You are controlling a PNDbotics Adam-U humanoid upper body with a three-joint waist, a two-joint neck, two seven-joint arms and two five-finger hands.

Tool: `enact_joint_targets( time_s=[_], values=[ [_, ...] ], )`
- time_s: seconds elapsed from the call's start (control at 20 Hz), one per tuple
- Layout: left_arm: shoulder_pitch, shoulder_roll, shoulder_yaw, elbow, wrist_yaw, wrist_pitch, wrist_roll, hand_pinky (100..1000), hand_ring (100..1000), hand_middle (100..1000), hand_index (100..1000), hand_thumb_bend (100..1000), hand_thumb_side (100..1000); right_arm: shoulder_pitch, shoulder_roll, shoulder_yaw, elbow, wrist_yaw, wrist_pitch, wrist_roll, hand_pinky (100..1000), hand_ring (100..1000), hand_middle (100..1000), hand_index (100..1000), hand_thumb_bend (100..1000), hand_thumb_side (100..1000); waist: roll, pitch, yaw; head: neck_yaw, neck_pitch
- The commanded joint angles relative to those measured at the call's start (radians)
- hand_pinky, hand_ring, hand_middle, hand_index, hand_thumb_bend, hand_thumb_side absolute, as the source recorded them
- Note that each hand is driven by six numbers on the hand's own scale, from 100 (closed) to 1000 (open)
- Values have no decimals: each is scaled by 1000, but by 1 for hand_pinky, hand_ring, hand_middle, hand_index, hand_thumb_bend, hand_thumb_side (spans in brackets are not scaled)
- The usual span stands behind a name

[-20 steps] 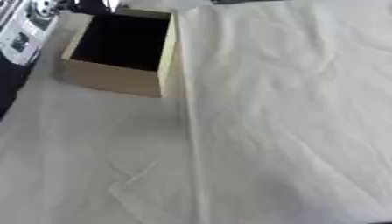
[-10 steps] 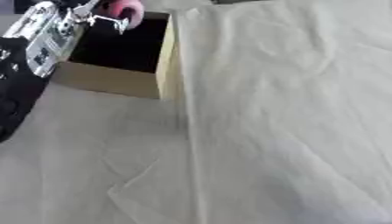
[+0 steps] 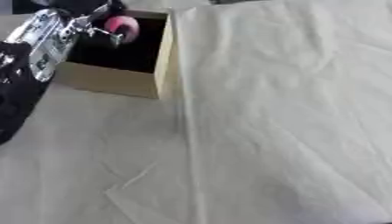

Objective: Pick up objects on the table and place them in the box.

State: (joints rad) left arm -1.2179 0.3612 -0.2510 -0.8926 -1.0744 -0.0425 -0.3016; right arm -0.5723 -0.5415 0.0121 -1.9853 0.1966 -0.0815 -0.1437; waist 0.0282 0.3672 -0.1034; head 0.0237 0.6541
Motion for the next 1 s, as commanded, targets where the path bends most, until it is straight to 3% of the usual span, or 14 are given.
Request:
enact_joint_targets(
  time_s=[0.05,0.1,0.15,0.25,0.35,0.7,1.0],
  values=[
    [-15,14,9,-5,10,3,-49,640,725,682,816,289,308,-10,-12,-12,-15,-7,0,-1,884,773,677,834,100,927,-2,-24,-2,1,1],
    [-15,16,10,-9,5,6,-62,660,748,706,834,335,333,-9,-12,-12,-15,-7,0,0,884,772,676,834,100,927,-1,-24,-1,1,1],
    [-15,19,11,-15,-3,11,-69,701,801,766,877,466,404,-9,-11,-12,-15,-7,0,0,884,773,676,834,100,927,-1,-25,-1,0,1],
    [-14,22,13,-26,-24,22,-74,738,827,789,892,573,464,-8,-11,-12,-15,-7,1,0,884,773,676,834,100,927,-1,-26,-1,0,1],
    [-12,24,15,-33,-42,30,-73,744,831,794,895,613,489,-7,-10,-13,-15,-7,1,-1,884,773,676,834,100,926,-1,-27,0,0,2],
    [-11,25,24,-51,-78,51,-42,741,832,794,893,600,499,-7,-8,-13,-15,-7,2,0,884,774,676,834,100,925,-4,-31,2,3,4],
    [-15,37,24,-133,-32,61,-1,660,776,744,857,457,474,-4,-8,-14,-15,-6,3,0,884,775,677,835,100,925,-4,-38,8,2,11]
  ],
)
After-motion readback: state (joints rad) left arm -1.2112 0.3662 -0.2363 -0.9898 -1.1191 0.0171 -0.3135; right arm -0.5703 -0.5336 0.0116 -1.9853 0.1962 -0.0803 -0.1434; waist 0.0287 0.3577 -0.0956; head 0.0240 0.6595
